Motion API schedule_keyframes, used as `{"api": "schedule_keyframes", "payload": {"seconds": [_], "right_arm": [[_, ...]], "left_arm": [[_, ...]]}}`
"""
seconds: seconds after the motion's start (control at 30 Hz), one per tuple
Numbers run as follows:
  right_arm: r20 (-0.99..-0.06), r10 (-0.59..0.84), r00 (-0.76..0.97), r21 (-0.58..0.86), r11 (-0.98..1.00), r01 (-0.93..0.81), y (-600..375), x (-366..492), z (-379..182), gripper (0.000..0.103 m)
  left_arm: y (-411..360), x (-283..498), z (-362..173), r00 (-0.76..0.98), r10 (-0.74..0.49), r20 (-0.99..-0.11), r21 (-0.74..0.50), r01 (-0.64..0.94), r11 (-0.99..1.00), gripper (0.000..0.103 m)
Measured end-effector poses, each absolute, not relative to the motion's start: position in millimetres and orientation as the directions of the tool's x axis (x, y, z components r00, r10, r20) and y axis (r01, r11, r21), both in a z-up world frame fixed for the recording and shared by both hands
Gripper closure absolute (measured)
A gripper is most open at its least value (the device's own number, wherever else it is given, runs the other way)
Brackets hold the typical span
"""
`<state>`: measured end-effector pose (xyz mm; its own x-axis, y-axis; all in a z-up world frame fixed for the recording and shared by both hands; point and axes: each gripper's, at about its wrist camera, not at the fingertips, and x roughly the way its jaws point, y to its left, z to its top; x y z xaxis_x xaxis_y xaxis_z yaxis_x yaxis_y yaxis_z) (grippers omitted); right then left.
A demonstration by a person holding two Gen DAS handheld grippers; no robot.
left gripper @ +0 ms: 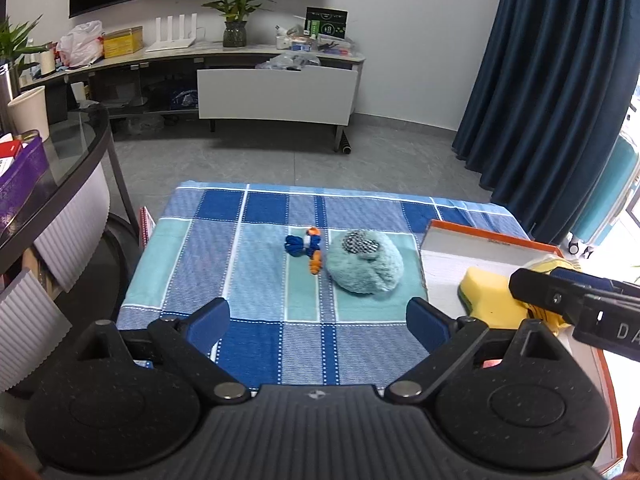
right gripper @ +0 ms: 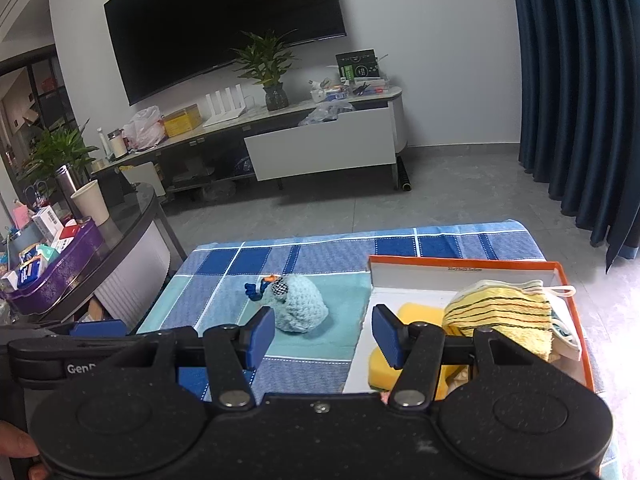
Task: Organize soft objects
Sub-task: 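Move right tool toward light-blue knitted ball while left tool approaches blue toy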
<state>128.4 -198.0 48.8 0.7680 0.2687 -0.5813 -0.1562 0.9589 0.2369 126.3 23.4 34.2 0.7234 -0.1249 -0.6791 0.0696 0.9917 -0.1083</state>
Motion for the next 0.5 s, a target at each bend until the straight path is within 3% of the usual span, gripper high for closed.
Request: {"api": "schedule_keyframes", "payload": {"seconds": [0.5], "right_arm": [[-0.612, 0.283, 0.739, 0.219, 0.958, -0.186, -179.3, 141.1, 39.5, 0.037]], "left_arm": [[44.4, 130.7, 26.5, 0.717, -0.118, -0.687, -0.131, 0.038, 0.991, 0.005]]}}
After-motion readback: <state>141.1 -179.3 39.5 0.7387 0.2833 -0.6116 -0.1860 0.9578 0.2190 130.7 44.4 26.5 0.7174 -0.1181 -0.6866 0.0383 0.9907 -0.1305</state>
